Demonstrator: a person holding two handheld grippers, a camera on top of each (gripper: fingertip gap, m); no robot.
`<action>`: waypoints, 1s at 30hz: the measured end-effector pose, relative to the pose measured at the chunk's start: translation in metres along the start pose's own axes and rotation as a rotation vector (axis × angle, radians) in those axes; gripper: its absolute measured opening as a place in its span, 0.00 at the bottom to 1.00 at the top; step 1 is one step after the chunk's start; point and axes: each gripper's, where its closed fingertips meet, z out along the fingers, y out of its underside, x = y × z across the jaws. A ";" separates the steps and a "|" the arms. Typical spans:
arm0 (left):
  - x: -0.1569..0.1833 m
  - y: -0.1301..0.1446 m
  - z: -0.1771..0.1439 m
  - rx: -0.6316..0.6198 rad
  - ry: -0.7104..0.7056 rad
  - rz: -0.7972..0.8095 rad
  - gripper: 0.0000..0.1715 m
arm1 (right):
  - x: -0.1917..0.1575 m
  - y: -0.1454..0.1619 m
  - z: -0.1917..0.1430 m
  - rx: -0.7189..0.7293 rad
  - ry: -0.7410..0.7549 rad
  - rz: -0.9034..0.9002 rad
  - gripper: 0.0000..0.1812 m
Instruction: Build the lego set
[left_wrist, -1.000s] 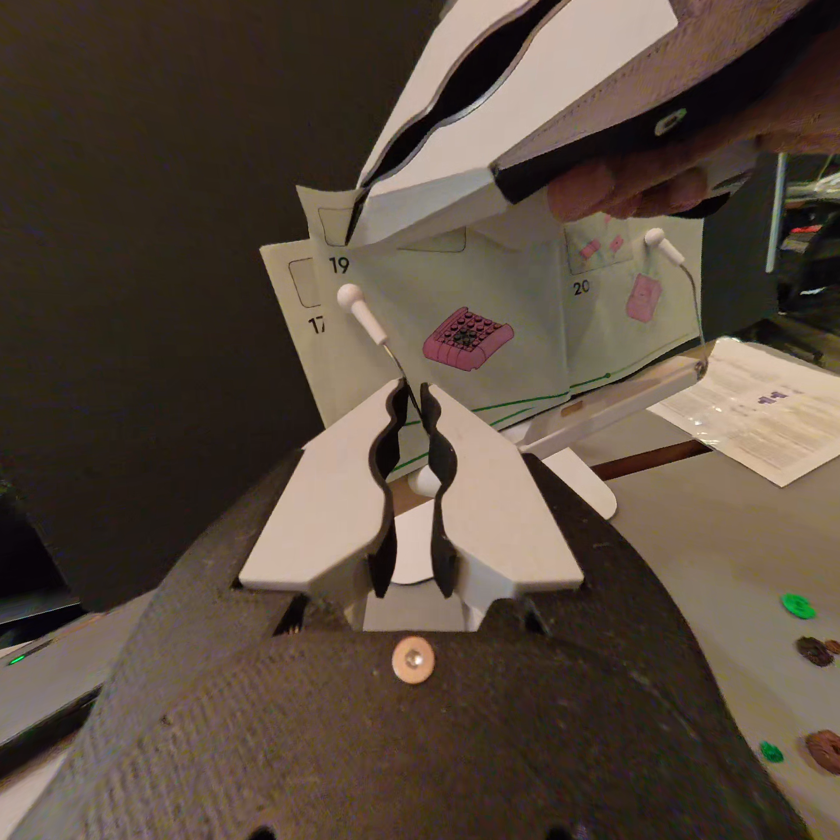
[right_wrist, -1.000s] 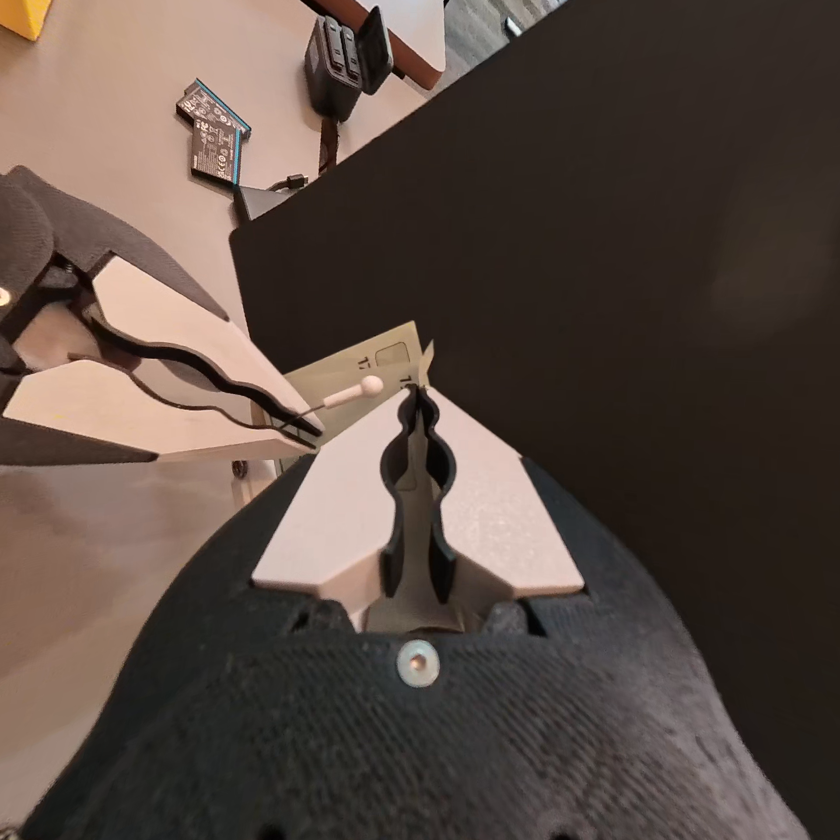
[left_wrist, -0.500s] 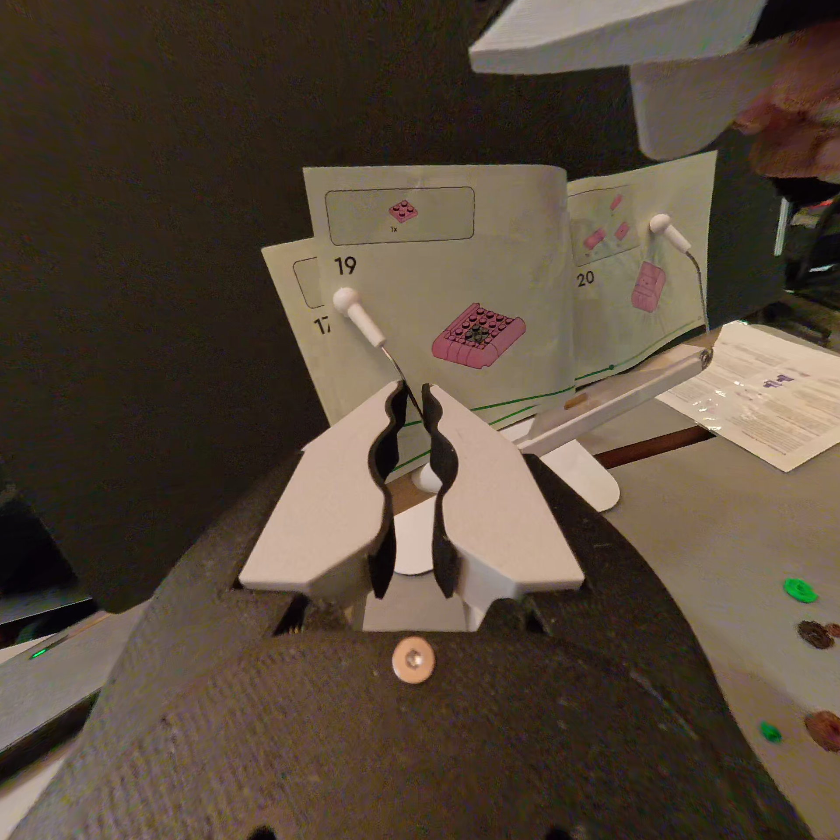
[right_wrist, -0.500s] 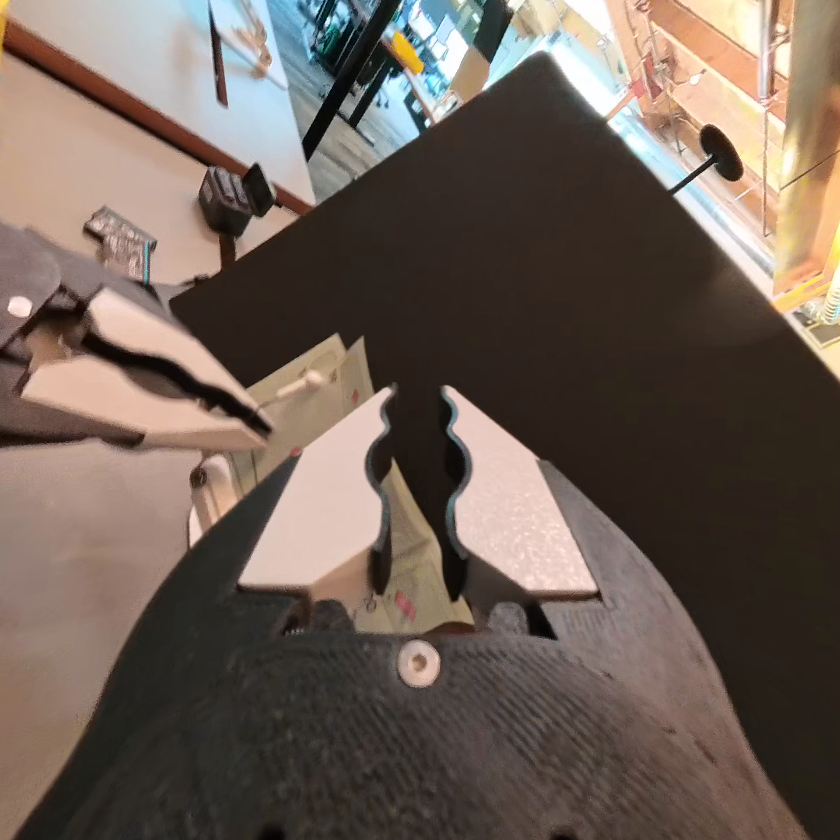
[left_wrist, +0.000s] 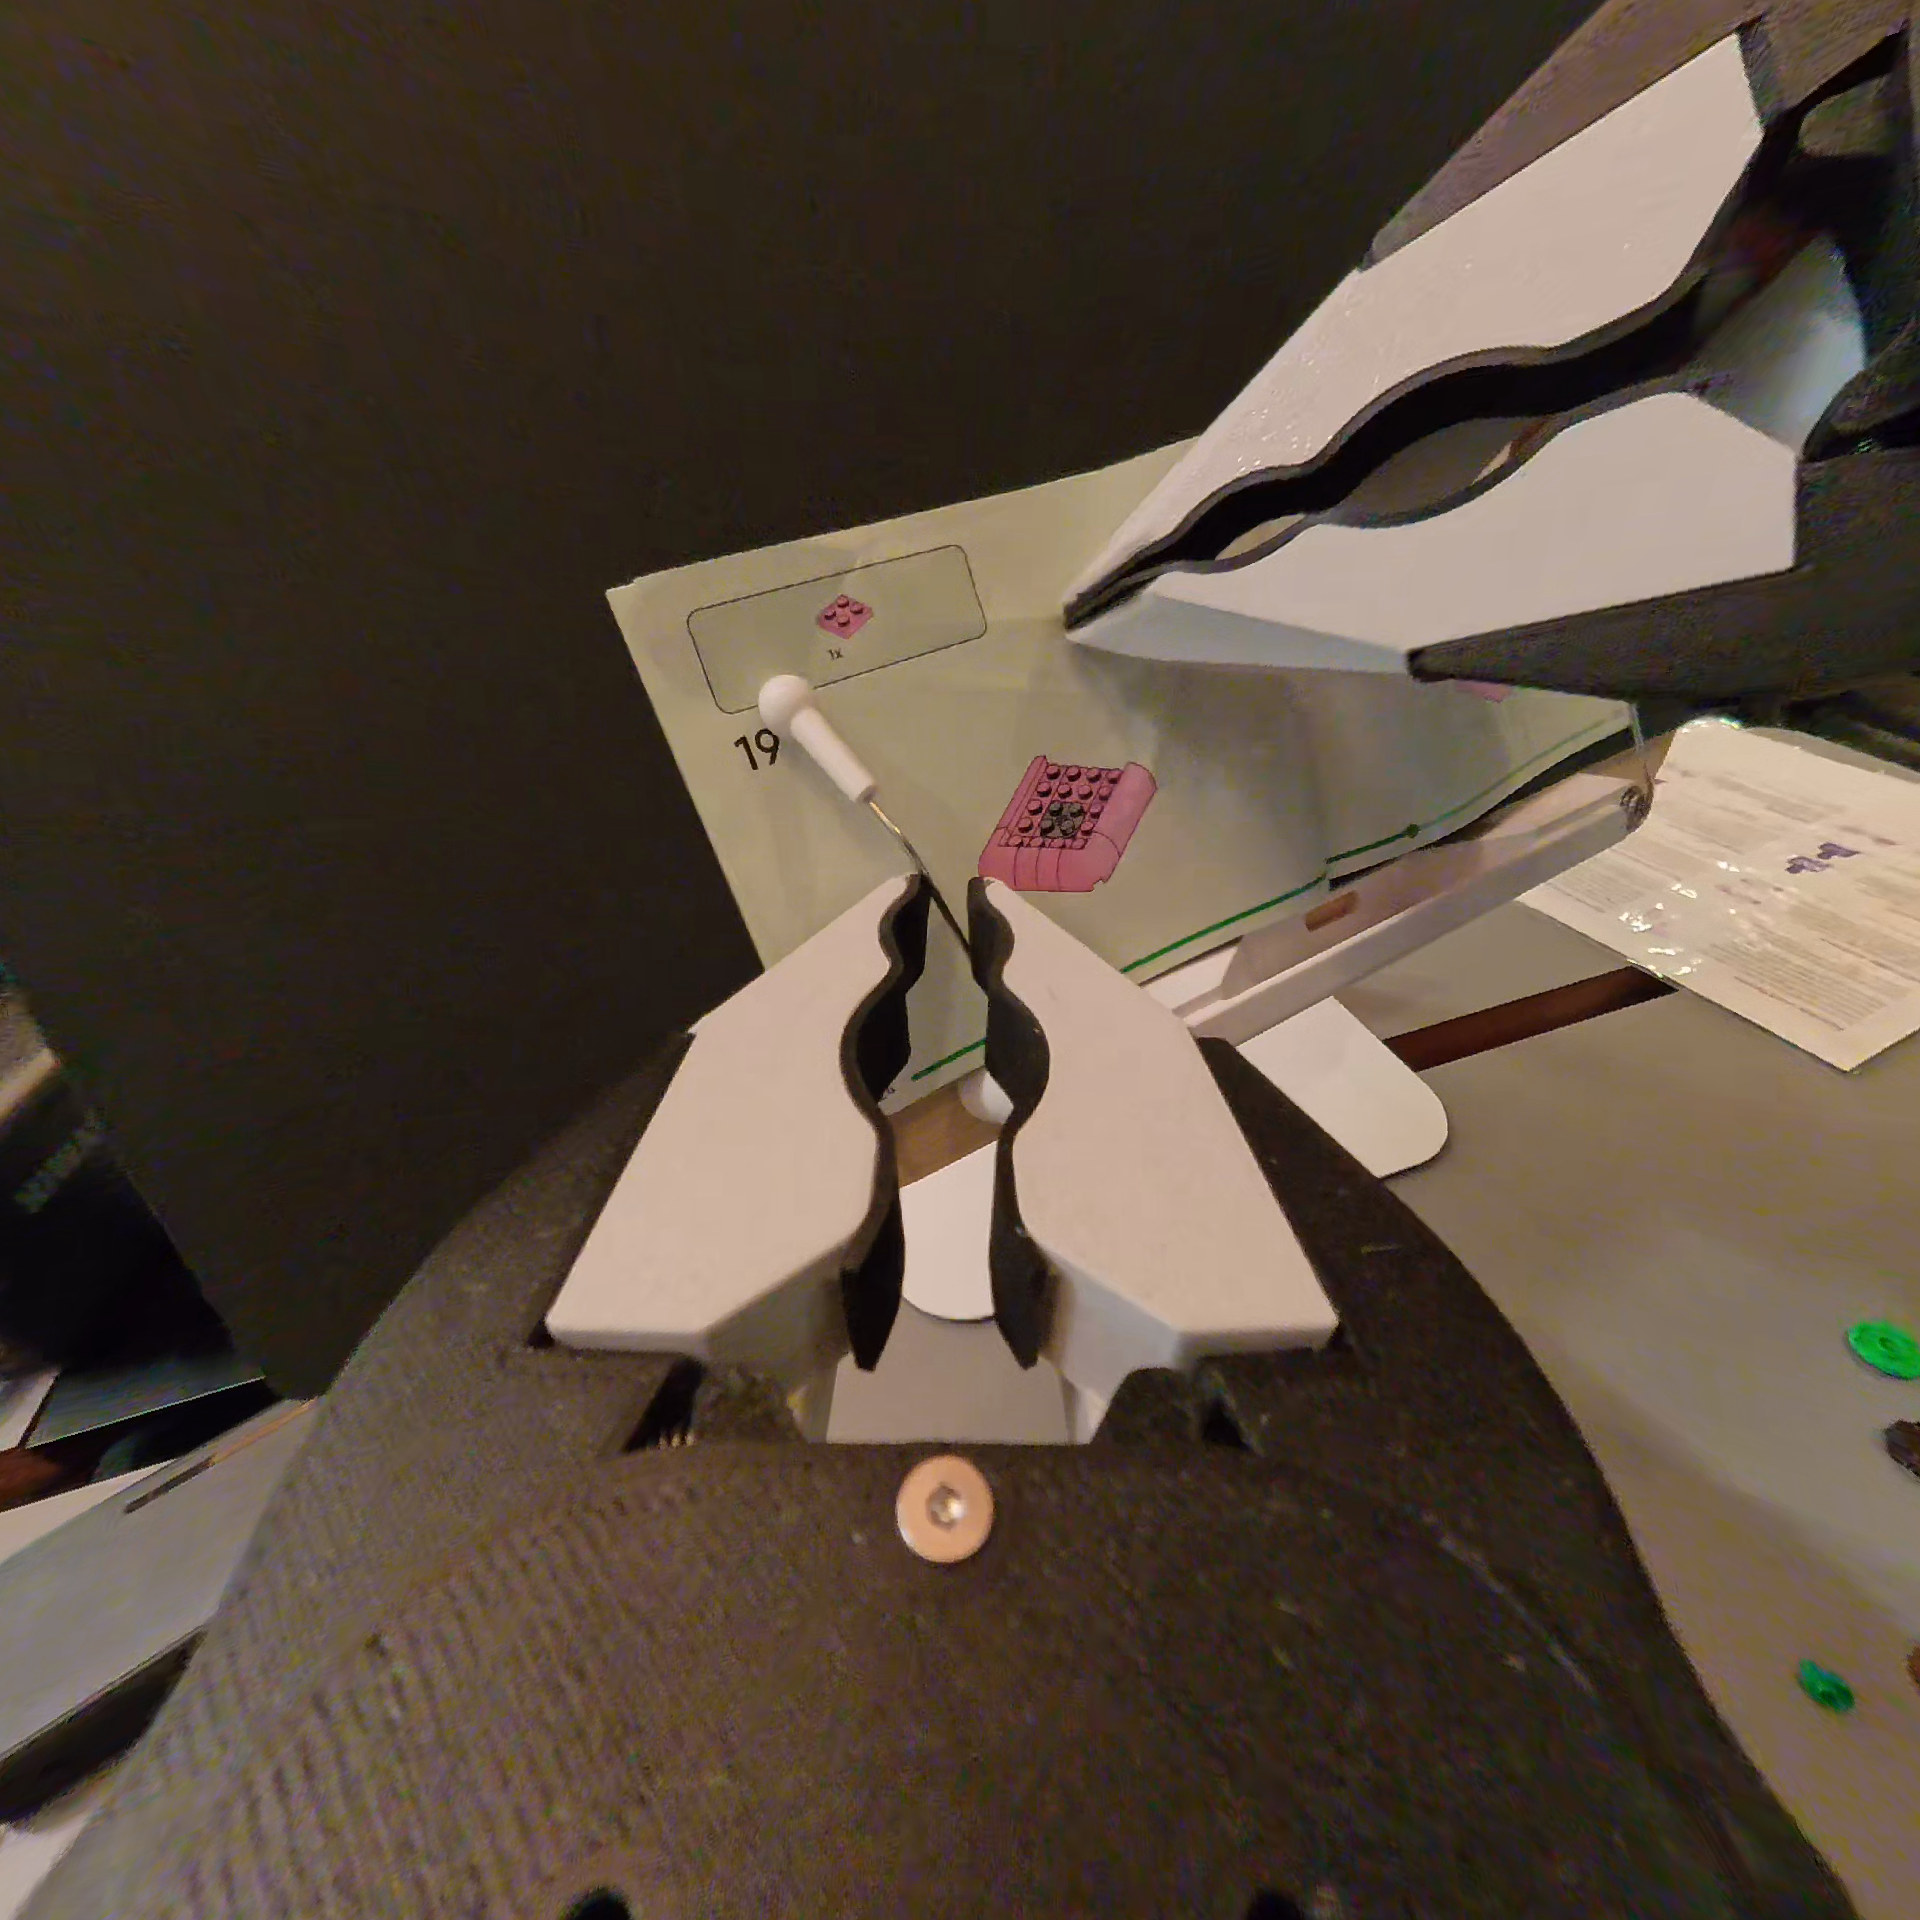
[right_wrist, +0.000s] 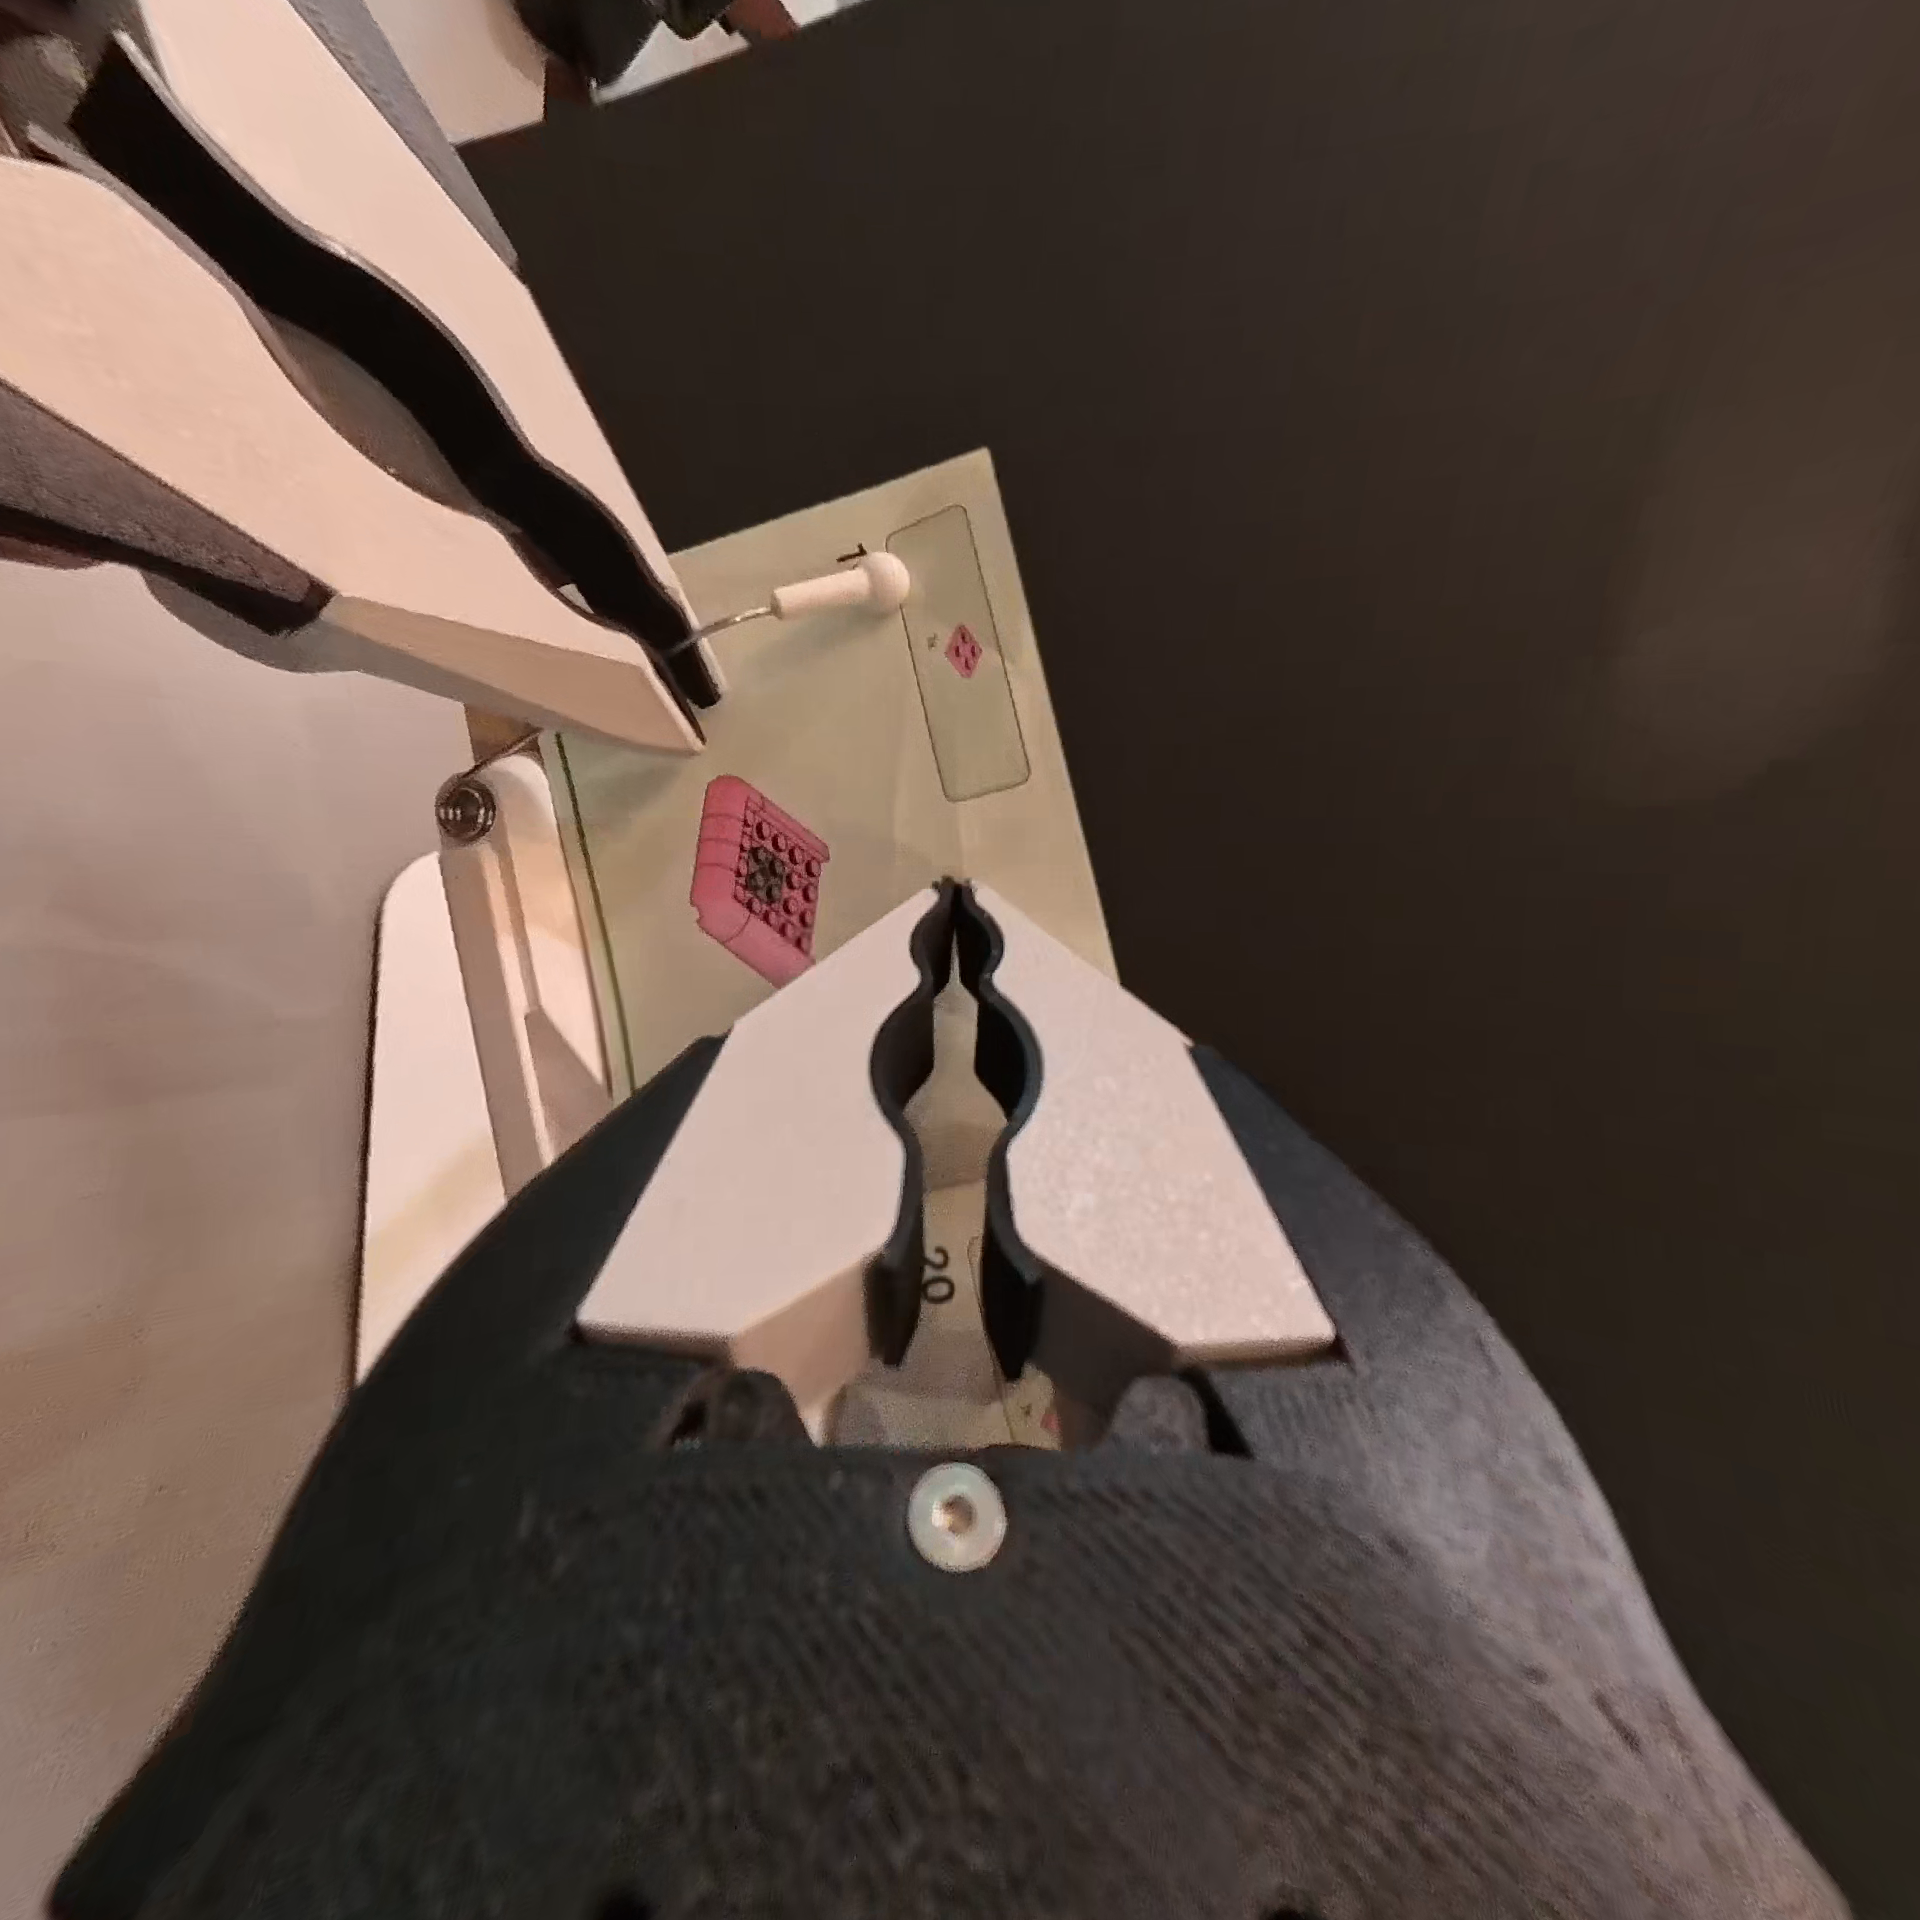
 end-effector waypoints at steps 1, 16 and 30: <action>0.000 -0.001 0.000 0.006 0.001 -0.002 0.01 | 0.001 -0.002 0.001 0.002 0.012 -0.006 0.00; 0.007 -0.098 -0.069 0.183 0.141 -0.141 0.07 | -0.080 -0.058 -0.121 -0.063 -0.219 0.627 0.20; 0.096 0.006 -0.171 -0.024 0.460 -0.028 0.13 | -0.236 -0.027 -0.155 0.053 -0.040 1.171 0.20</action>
